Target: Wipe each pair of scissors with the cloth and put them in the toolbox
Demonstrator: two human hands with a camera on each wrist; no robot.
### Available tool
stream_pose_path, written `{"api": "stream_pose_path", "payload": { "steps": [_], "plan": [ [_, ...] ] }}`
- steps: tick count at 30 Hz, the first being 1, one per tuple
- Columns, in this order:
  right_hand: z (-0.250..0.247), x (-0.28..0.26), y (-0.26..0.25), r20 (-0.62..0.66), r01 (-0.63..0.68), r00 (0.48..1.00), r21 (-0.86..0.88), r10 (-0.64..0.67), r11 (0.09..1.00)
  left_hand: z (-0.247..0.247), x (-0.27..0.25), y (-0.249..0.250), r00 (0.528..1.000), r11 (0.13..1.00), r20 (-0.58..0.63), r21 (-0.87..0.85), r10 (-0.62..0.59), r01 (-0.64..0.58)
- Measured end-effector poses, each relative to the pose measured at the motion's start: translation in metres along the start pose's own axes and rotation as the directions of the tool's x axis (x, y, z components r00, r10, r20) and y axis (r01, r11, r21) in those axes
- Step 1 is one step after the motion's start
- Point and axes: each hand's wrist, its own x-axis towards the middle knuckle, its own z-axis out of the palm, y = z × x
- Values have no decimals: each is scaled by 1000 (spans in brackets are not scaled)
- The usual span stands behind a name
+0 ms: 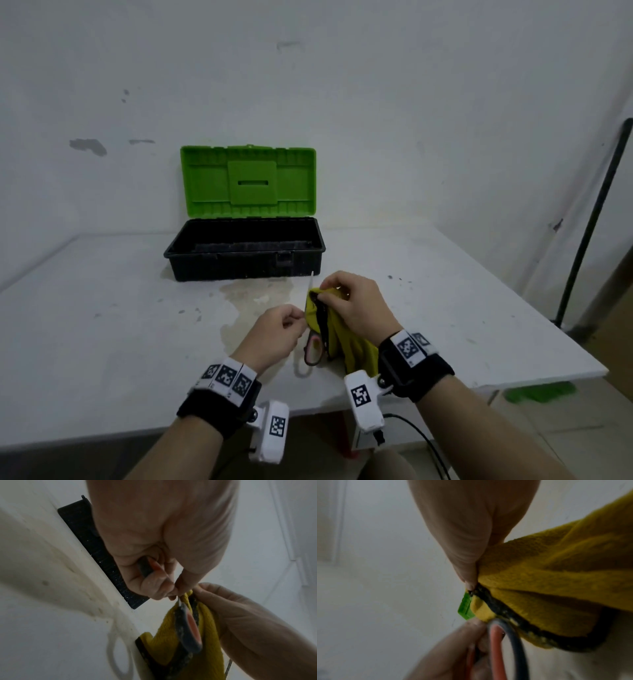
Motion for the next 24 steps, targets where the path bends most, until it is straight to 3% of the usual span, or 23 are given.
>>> {"api": "stream_pose_path", "payload": {
  "steps": [7,12,18,24],
  "plan": [
    [10,-15,4,23,46,999,-138,-43,989,1,5,3,999,998,33,-43,39,-38],
    [14,-18,6,12,-10,1000,-217,13,976,4,9,1,996,997,64,54,56,-60],
    [9,-25,7,-93,-46,995,-37,43,998,2,13,-4,997,992,38,101,67,-70],
    [14,-29,3,-43,-14,999,-99,10,995,6,9,2,992,990,52,76,118,-122]
  ]
}}
